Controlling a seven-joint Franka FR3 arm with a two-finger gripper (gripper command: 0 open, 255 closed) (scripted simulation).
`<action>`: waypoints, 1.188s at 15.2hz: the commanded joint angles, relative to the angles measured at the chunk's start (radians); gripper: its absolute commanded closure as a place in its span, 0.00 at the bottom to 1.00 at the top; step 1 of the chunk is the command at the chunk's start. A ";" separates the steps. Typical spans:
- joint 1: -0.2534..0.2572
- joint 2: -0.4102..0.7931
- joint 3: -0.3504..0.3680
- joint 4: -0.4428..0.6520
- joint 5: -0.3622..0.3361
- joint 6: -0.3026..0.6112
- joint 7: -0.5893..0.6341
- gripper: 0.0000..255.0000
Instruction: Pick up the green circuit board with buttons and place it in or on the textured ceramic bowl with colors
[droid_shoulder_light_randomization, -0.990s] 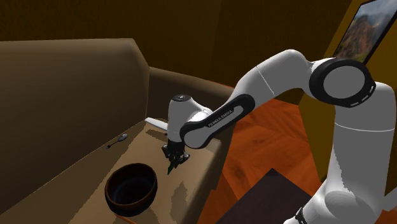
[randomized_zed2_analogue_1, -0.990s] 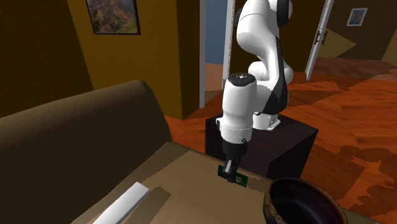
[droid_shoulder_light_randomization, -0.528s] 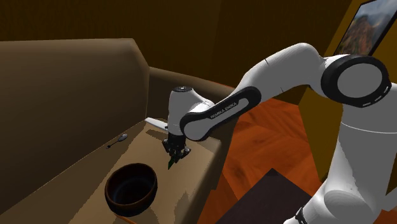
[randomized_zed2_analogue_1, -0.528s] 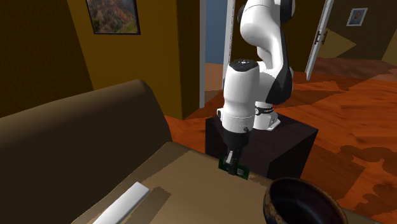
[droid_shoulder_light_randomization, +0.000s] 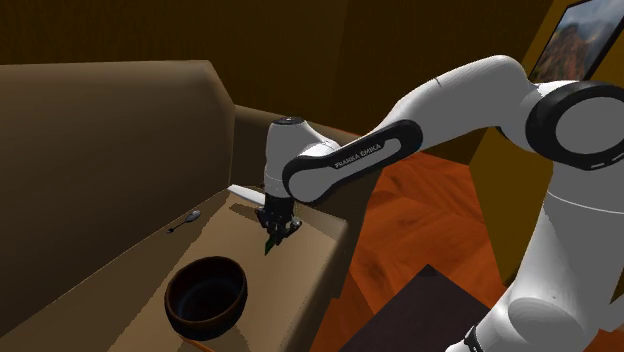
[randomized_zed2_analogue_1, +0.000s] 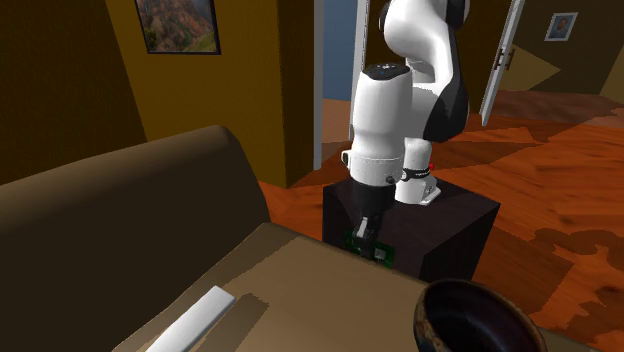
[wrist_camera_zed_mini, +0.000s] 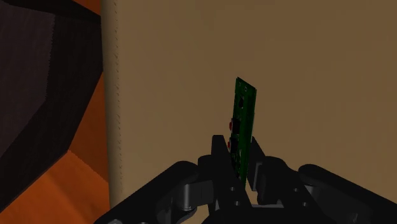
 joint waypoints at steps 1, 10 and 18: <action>-0.003 -0.016 0.005 0.008 0.011 -0.022 -0.006 1.00; -0.015 -0.081 0.017 0.060 0.057 -0.129 -0.035 1.00; -0.021 -0.125 0.022 0.122 0.086 -0.228 -0.053 1.00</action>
